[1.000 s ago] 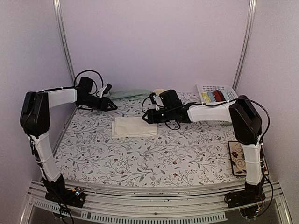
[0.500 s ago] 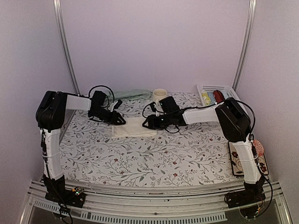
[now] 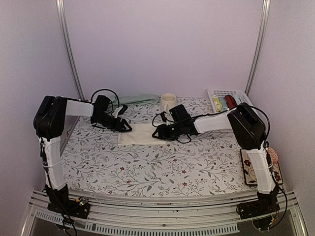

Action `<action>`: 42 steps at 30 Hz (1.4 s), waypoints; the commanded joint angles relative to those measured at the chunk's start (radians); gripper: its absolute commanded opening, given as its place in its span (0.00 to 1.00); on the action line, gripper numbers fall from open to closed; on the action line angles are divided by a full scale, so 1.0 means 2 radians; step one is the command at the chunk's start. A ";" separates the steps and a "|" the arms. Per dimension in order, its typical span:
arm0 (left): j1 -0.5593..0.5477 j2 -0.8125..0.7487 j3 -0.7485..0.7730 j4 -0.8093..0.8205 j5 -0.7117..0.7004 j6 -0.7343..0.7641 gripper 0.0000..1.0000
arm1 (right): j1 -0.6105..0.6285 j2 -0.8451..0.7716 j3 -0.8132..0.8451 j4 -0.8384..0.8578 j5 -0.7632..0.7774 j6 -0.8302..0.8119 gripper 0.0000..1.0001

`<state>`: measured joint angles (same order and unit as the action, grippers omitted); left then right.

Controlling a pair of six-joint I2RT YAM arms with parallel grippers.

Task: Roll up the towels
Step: Smooth out the towel at the center of the board, then rotate the towel at the center of the board.

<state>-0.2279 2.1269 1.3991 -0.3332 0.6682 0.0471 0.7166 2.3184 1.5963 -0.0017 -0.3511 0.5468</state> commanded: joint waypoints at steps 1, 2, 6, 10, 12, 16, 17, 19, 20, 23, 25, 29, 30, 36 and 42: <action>0.002 -0.066 -0.016 -0.009 0.003 0.023 0.62 | -0.002 -0.038 -0.028 -0.056 0.004 0.007 0.51; 0.001 -0.073 -0.019 -0.014 0.003 0.026 0.64 | -0.002 -0.046 -0.031 -0.058 0.005 0.007 0.51; -0.002 -0.116 -0.043 -0.030 0.006 0.052 0.77 | 0.002 -0.083 -0.046 -0.067 0.015 0.002 0.52; -0.008 -0.152 -0.083 -0.026 -0.002 0.079 0.97 | 0.013 -0.117 -0.055 -0.065 0.020 0.000 0.52; -0.014 -0.164 -0.101 -0.026 -0.002 0.094 0.97 | 0.015 -0.132 -0.050 -0.063 0.032 -0.008 0.53; -0.028 -0.164 -0.119 -0.047 -0.001 0.119 0.97 | 0.015 -0.128 -0.004 -0.085 0.088 -0.031 0.57; -0.032 -0.160 -0.120 -0.054 -0.002 0.123 0.97 | 0.016 -0.121 0.010 -0.092 0.102 -0.043 0.63; -0.042 -0.157 -0.128 -0.058 -0.008 0.129 0.97 | 0.015 -0.101 0.044 -0.103 0.123 -0.058 0.77; -0.047 -0.154 -0.130 -0.058 -0.014 0.130 0.97 | 0.014 -0.089 0.062 -0.107 0.129 -0.064 0.88; -0.058 -0.142 -0.133 -0.062 -0.016 0.132 0.97 | 0.011 -0.049 0.115 -0.113 0.144 -0.087 0.99; -0.064 -0.136 -0.135 -0.066 -0.015 0.135 0.97 | 0.006 -0.024 0.144 -0.109 0.146 -0.095 0.99; -0.072 -0.121 -0.135 -0.075 -0.012 0.143 0.97 | -0.007 0.027 0.175 -0.078 0.123 -0.099 0.99; -0.073 -0.117 -0.135 -0.077 -0.012 0.146 0.97 | -0.011 0.045 0.181 -0.074 0.118 -0.098 0.99; -0.074 -0.102 -0.133 -0.088 -0.013 0.159 0.97 | -0.018 0.085 0.194 -0.053 0.089 -0.094 0.99; -0.073 -0.091 -0.128 -0.094 -0.027 0.165 0.97 | -0.022 0.100 0.194 -0.055 0.081 -0.101 0.99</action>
<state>-0.3668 1.9194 1.1370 -0.4961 0.6380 0.3531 0.6758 2.5053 1.9568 -0.1406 -0.1551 0.3641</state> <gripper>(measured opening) 0.969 0.989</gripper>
